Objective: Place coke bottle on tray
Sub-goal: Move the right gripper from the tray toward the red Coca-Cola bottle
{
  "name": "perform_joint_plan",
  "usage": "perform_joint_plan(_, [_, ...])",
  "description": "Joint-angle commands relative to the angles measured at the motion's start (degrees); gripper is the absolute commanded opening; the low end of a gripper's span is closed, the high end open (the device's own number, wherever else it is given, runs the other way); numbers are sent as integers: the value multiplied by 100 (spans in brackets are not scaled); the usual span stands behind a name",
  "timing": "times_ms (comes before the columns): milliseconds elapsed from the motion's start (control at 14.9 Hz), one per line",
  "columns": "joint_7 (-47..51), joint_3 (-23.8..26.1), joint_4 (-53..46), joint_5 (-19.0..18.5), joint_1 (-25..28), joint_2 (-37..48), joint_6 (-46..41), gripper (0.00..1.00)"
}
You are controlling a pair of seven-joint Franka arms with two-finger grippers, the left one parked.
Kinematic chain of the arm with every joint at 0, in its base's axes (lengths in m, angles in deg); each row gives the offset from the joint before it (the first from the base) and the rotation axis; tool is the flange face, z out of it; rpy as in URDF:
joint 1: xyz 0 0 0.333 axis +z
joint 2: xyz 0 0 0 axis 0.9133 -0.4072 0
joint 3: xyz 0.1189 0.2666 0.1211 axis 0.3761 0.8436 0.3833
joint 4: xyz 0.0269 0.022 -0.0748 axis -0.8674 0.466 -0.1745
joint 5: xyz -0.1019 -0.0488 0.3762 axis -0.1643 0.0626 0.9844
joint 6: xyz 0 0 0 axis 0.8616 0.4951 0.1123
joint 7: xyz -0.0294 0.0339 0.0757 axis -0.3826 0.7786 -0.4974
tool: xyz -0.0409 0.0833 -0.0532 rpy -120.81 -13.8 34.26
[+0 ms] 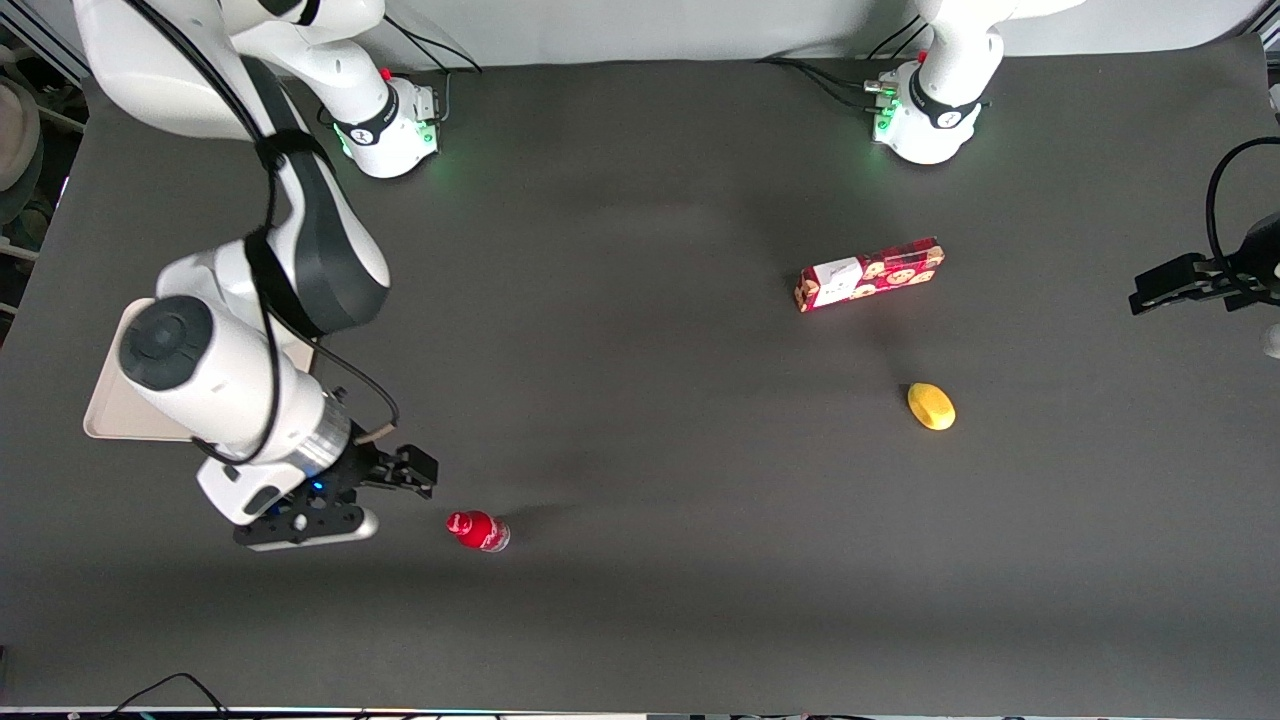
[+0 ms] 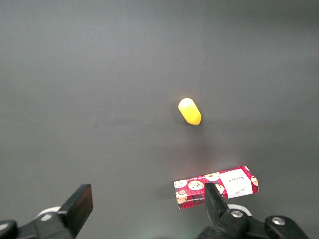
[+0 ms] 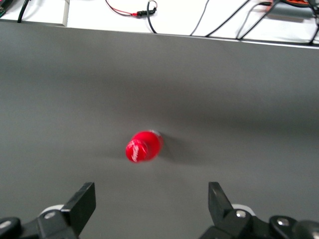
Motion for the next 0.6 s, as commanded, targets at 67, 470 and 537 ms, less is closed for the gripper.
perform_joint_plan(67, [405,-138,-1091,-181,385,-1146,383,100])
perform_joint_plan(470, [335,-129,-1073,-364,385,-1507,429,100])
perform_joint_plan(537, [343,-129,-1056,-453,385,-1551,420,100])
